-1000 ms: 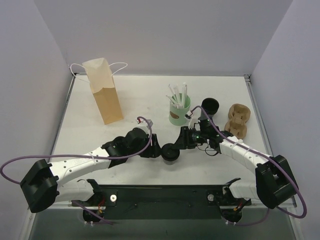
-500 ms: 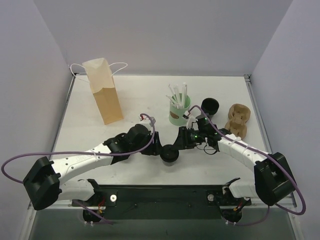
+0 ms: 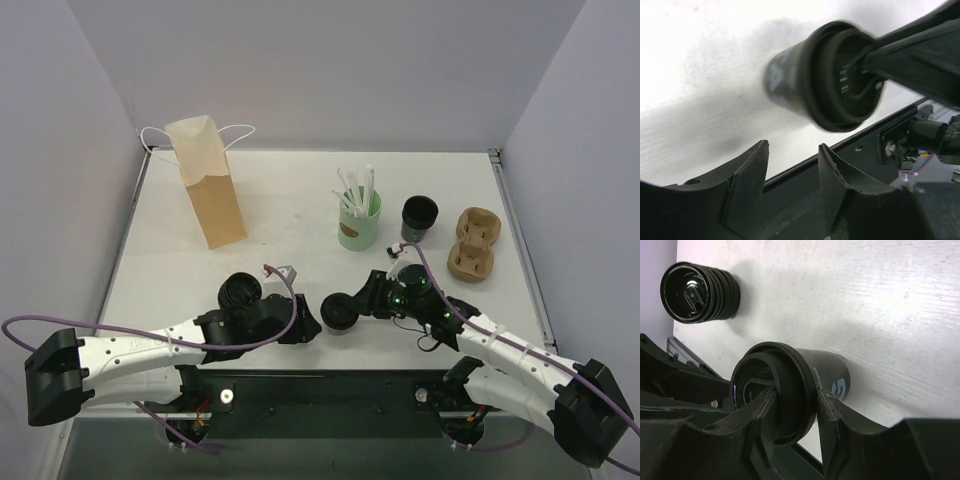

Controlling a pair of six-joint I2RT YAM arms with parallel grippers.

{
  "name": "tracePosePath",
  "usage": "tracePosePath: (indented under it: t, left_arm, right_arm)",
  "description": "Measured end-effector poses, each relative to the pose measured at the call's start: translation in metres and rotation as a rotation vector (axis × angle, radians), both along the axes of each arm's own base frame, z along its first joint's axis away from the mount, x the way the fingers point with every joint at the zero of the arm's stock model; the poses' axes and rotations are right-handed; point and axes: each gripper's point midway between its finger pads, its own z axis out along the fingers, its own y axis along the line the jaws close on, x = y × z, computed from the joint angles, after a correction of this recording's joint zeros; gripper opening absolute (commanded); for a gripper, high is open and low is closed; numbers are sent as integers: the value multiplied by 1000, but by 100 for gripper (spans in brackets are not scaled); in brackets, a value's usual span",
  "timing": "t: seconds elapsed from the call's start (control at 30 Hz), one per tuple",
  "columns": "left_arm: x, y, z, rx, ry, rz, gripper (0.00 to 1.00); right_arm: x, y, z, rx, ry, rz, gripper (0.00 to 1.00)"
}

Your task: Pack the takeout coffee

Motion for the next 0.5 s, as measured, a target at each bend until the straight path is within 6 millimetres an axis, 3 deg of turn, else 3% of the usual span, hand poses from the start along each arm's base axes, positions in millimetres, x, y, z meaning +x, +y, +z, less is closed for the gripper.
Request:
tracePosePath:
  t: [0.17,0.5]
  left_arm:
    - [-8,10,-19,-12,21,32,57]
    - [8,-19,2,-143,-34,50,58]
  right_arm:
    - [-2,-12,1,39,-26,-102,33]
    - [0,-22,-1,76,-28,-202,33]
